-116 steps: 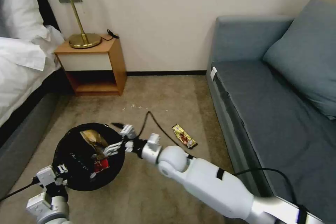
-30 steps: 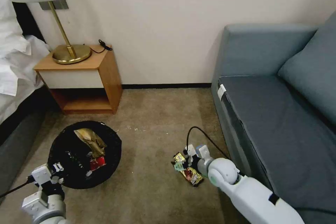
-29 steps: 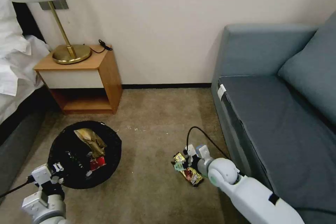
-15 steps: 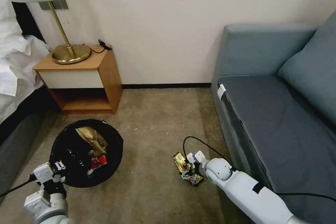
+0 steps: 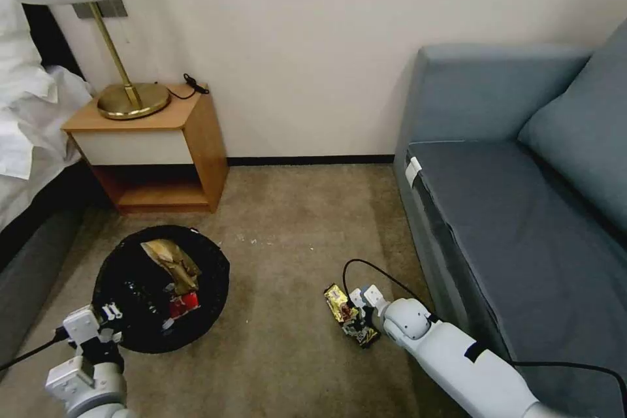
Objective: Pick up the trash bin, then pick up the garbage on the floor and place it into the trash bin.
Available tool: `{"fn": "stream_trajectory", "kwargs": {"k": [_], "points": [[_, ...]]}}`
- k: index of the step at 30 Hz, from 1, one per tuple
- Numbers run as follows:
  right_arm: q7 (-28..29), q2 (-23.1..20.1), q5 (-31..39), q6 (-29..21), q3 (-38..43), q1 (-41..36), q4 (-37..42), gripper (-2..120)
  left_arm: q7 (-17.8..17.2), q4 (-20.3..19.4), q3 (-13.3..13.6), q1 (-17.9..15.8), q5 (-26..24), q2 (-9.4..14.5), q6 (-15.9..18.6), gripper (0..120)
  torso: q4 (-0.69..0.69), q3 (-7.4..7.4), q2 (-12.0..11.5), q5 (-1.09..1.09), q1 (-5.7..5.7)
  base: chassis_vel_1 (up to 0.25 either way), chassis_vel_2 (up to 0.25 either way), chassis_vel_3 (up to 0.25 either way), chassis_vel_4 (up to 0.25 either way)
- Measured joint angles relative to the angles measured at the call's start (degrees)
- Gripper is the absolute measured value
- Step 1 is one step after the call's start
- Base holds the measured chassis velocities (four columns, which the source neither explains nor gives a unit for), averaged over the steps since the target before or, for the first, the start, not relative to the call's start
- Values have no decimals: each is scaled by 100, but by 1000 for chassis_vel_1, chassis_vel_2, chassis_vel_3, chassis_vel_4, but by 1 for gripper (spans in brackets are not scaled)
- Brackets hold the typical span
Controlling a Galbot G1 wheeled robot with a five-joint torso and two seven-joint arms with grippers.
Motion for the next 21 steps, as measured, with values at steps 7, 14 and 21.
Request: {"fn": "stream_trajectory", "kwargs": {"k": [7,14,21], "points": [[-55,-10,-26,65,47,-43,-31,36,0,7,7,-7,-1,0,-2,4,1,0,0,1,0,0,0,0,0],[-23,-156,171,69,67,-160,463,10,0,15,13,-19,-2,0,-3,4,-1,0,0,0,0,0,0,0,0],[163,-232,531,516,140,-229,1206,0,-3,27,16,-22,-2,28,-4,4,0,0,0,-1,0,0,0,0,0]]}}
